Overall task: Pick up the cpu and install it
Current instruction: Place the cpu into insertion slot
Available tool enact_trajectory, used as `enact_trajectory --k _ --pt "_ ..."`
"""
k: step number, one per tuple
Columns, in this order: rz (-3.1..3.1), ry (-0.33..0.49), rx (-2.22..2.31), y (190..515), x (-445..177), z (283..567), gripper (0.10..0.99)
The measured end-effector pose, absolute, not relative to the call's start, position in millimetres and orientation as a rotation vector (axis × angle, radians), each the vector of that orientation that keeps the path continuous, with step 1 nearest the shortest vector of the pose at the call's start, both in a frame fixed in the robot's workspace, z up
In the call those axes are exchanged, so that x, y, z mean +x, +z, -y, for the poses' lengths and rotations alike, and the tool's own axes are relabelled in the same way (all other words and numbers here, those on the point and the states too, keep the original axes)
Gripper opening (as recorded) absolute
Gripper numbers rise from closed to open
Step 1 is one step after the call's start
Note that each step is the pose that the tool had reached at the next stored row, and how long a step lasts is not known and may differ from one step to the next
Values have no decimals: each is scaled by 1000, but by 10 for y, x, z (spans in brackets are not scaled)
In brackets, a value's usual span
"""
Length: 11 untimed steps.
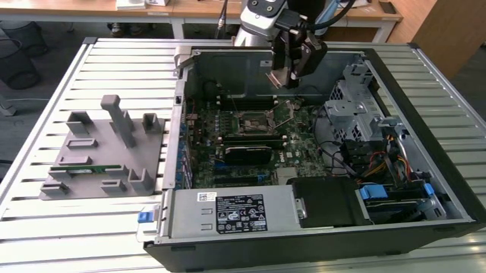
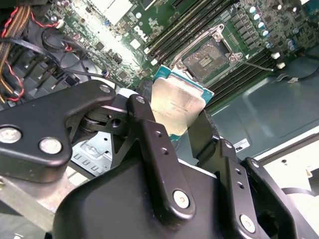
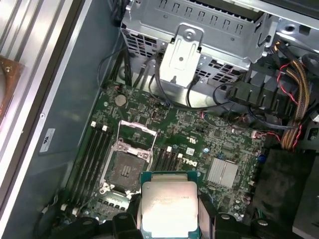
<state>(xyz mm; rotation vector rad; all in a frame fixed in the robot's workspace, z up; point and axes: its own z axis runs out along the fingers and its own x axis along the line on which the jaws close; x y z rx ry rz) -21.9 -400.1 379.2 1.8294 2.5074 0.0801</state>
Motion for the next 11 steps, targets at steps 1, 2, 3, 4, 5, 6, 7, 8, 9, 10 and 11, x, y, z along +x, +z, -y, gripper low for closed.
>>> enact_trajectory --k 1,2,3,4,5,6,7,8,9,10,11 --pt "-2500 80 1840 3792 -219 4001 537" --pt "-2492 80 1850 3792 -219 4001 537" --pt "-2484 79 1860 3791 -219 4001 537" --pt "-2476 79 1870 3791 -219 4001 537" --pt "-2468 79 1880 3791 -219 4001 537" --pt "-2461 79 1890 3791 -219 4001 537" --pt "-2453 78 1899 3791 -219 4001 537" --pt "-2444 78 1910 3791 -219 4001 537" --pt "-2436 78 1920 3790 -219 4001 537" --pt "-2428 77 1930 3790 -219 4001 537" --pt "-2420 77 1940 3790 -219 4001 537"
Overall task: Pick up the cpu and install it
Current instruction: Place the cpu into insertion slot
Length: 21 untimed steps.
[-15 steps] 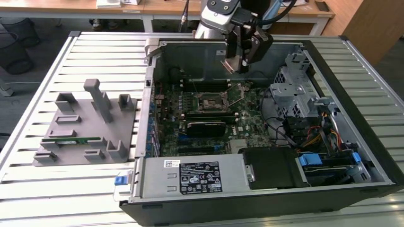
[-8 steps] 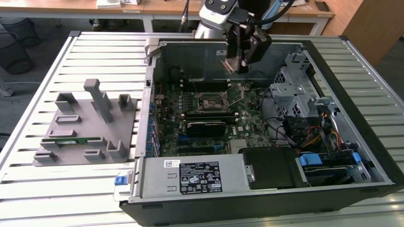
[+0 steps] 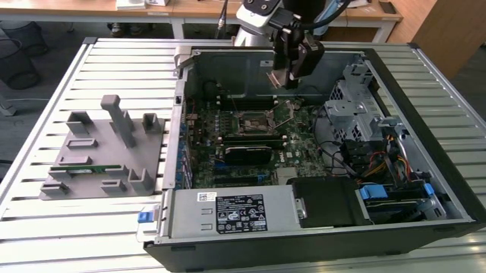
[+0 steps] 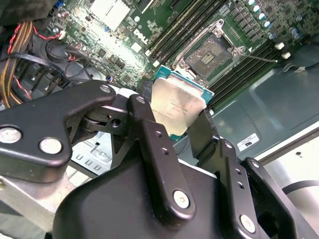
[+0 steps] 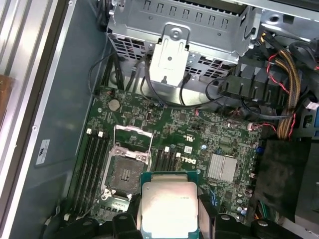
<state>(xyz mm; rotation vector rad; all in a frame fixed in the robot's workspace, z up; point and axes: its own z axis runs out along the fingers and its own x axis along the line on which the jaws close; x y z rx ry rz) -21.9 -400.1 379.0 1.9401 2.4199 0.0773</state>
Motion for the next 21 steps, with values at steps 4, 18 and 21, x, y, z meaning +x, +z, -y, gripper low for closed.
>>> enact_trajectory --k 4,18,21 --pt "-2383 76 1984 3790 -219 4001 537" --pt "-2240 72 2139 3786 -219 4001 537" --pt "-2203 70 2177 3785 -219 4001 537"
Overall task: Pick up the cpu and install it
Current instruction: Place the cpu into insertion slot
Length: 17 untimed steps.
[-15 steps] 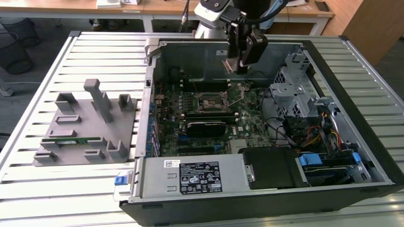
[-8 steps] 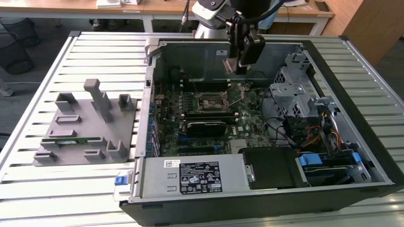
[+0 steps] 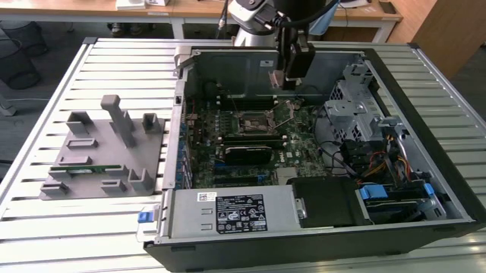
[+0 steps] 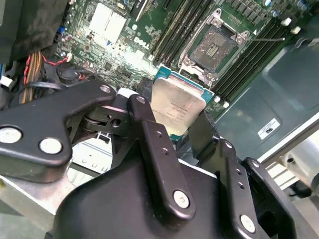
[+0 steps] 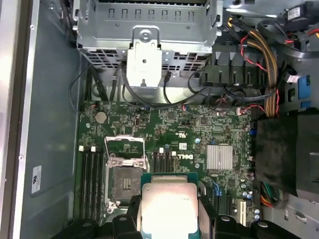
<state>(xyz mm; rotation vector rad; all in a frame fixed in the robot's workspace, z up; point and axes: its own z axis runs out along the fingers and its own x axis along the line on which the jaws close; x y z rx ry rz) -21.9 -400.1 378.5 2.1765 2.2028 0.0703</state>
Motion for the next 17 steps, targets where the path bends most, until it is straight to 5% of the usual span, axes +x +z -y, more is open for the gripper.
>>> enact_trajectory --k 17 --pt "-1978 63 2377 3772 -219 4001 537"
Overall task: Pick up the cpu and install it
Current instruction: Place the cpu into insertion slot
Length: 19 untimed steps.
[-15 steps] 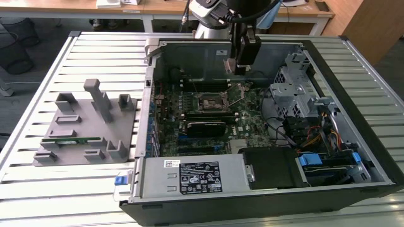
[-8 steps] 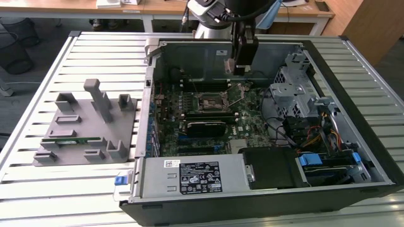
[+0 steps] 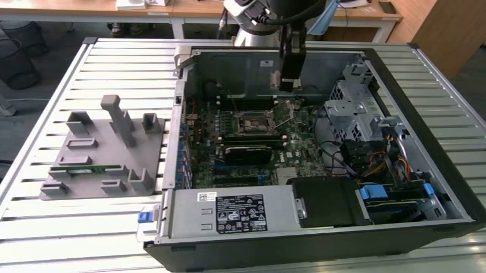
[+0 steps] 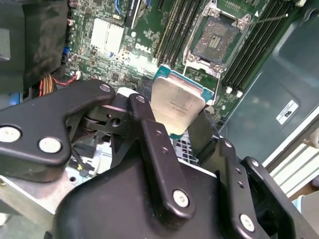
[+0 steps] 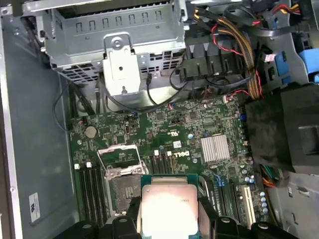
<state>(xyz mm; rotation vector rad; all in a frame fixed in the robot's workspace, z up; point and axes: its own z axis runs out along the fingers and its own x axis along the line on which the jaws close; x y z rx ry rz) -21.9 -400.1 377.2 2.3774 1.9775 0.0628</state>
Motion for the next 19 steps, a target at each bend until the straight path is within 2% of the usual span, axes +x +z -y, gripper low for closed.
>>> enact_trajectory --k 19 --pt "-1858 59 2469 3740 -219 3998 537"
